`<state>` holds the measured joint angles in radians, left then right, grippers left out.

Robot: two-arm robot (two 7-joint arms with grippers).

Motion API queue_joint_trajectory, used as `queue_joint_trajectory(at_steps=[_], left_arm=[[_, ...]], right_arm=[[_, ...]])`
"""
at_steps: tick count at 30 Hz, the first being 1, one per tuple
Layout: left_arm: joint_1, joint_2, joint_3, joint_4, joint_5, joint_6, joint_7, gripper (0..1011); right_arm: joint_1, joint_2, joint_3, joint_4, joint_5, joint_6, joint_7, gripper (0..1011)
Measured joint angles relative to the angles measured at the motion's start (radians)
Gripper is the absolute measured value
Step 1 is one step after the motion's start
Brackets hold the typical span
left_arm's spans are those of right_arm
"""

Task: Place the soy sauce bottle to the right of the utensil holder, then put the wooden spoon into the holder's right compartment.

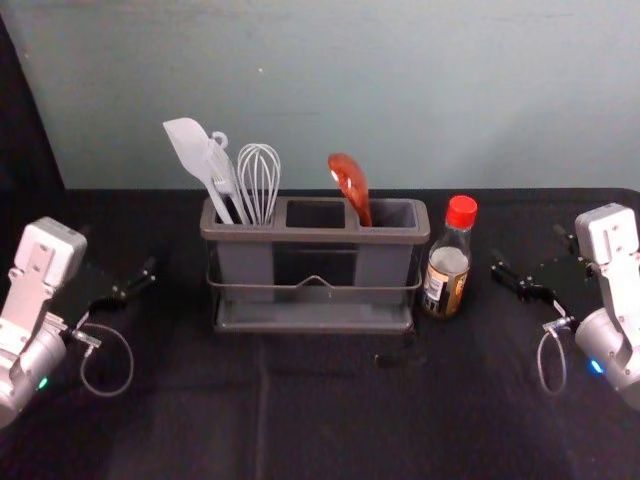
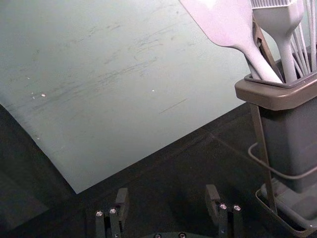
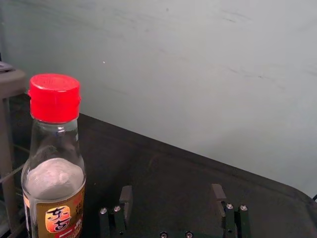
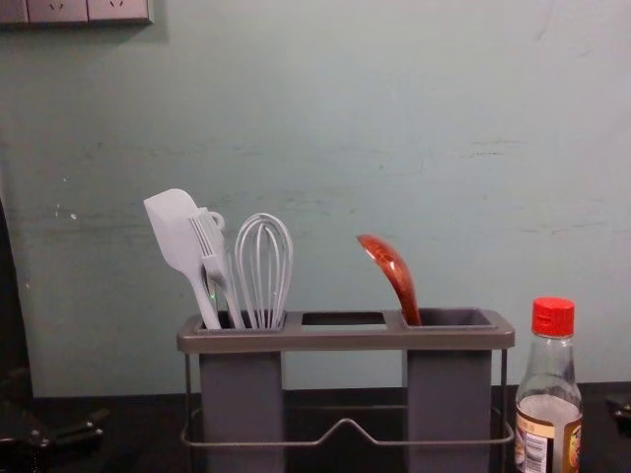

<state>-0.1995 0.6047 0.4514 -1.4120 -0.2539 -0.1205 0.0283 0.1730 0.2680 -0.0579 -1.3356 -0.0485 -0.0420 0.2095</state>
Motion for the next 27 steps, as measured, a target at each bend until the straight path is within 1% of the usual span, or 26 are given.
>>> queue_joint_trajectory(at_steps=[27], left_arm=[[0.000,0.000,0.000,0.000,0.000,0.000,0.000,1012]], right_arm=[[0.004,-0.001,0.003,-0.004,0.002,-0.006,0.003,1004]])
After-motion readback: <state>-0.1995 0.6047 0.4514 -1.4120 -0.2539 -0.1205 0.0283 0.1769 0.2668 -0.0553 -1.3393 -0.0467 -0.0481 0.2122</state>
